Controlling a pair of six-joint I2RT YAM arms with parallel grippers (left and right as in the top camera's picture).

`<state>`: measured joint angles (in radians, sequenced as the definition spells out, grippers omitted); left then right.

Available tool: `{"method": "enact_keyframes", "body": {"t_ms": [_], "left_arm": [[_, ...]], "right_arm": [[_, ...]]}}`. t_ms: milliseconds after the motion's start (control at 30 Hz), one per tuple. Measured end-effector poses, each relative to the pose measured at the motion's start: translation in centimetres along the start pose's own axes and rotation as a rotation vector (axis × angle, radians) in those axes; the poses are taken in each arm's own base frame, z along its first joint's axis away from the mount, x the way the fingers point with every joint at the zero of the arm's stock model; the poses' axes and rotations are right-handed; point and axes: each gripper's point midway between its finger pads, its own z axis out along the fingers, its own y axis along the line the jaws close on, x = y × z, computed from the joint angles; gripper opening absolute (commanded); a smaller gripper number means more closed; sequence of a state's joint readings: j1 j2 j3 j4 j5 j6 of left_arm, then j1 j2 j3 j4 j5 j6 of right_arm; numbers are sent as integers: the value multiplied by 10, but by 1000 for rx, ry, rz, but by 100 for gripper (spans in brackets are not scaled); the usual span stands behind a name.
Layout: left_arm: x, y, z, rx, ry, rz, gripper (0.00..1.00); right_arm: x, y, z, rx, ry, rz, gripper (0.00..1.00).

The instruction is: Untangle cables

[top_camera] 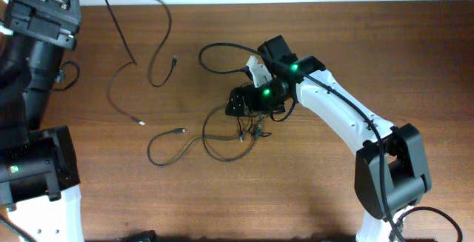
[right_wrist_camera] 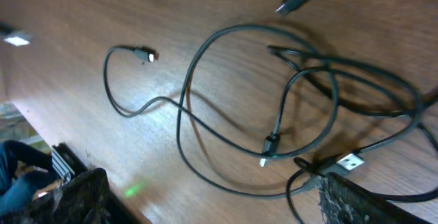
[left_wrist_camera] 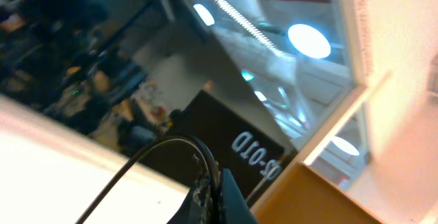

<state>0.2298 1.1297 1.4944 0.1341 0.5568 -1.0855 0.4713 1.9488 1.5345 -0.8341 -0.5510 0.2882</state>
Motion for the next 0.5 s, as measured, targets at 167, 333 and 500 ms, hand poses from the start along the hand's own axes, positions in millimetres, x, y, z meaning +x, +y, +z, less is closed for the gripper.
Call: {"method": "enact_keyframes", "body": {"t_ms": [167, 333, 500], "left_arm": [[8, 25, 1, -89, 26, 7, 0], [19, 58, 14, -139, 72, -3, 0], [43, 106, 41, -171, 141, 61, 0]], "right_arm": [[-3, -21, -11, 20, -7, 64, 99], [-6, -27, -14, 26, -15, 77, 99], [-6, -27, -14, 26, -14, 77, 99]]}}
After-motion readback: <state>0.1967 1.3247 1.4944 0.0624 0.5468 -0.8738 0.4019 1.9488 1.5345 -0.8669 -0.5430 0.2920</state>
